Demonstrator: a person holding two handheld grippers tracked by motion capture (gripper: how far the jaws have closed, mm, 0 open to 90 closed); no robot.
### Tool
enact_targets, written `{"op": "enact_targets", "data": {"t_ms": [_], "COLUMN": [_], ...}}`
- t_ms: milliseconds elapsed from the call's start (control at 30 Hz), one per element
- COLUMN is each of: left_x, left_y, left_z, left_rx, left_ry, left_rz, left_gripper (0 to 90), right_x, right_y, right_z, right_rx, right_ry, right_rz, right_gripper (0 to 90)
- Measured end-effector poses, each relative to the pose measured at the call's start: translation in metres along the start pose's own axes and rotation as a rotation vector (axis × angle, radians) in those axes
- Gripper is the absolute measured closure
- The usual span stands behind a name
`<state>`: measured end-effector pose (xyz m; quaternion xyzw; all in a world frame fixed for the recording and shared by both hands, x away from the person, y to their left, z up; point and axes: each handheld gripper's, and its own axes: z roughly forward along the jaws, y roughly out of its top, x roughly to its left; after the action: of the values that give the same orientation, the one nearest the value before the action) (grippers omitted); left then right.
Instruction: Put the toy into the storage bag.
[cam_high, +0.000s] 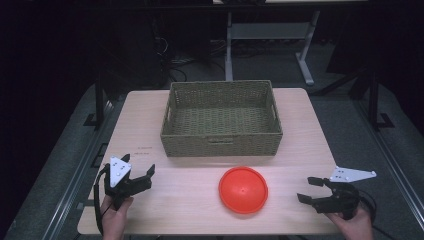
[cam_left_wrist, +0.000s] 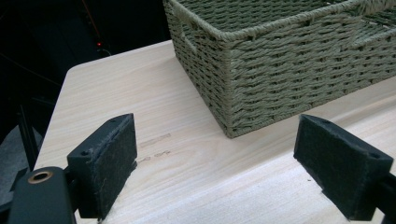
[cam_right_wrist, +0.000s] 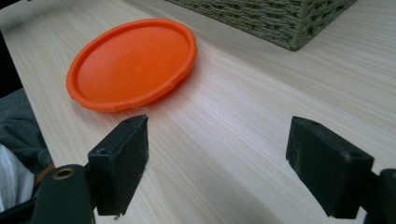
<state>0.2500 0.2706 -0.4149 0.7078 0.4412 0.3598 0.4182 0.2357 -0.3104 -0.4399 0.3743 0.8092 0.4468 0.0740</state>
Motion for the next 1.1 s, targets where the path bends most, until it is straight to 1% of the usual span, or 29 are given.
{"op": "enact_targets", "data": {"t_ms": [67, 167, 333, 400, 533, 667, 800, 833, 1100], "left_x": [-0.001, -0.001, 0.0, 0.0, 0.0, 0.0, 0.0, 0.0, 0.0], "left_y": [0.0, 0.0, 0.0, 0.0, 0.0, 0.0, 0.0, 0.0, 0.0], "left_z": [0.0, -0.001, -0.002, -0.002, -0.001, -0.001, -0.002, -0.002, -0.001], "left_rx": [0.005, 0.001, -0.001, -0.002, -0.003, -0.004, -0.006, -0.007, -0.003], "left_ry": [-0.003, -0.005, 0.002, 0.004, 0.005, 0.004, 0.004, 0.003, 0.002], "left_rz": [0.003, 0.008, 0.005, 0.007, -0.002, -0.004, 0.004, 0.001, 0.009], "left_gripper": [12.7, 12.8, 12.8, 12.8, 12.8, 12.8, 12.8, 12.8, 12.8], "right_x": [0.0, 0.003, 0.005, 0.006, 0.009, 0.012, 0.015, 0.016, 0.017], "right_y": [0.002, 0.007, 0.017, 0.021, 0.029, 0.035, 0.042, 0.045, 0.055], "right_z": [0.0, 0.002, 0.01, 0.012, 0.017, 0.018, 0.02, 0.022, 0.026], "right_rx": [0.002, -0.005, 0.022, 0.029, 0.052, 0.056, 0.061, 0.075, 0.09], "right_ry": [0.001, 0.007, 0.019, 0.03, 0.048, 0.06, 0.068, 0.072, 0.084], "right_rz": [-0.001, -0.021, -0.034, -0.05, -0.05, -0.06, -0.069, -0.063, -0.073], "right_gripper": [20.3, 20.1, 20.1, 20.2, 20.2, 20.3, 20.3, 20.2, 20.2]}}
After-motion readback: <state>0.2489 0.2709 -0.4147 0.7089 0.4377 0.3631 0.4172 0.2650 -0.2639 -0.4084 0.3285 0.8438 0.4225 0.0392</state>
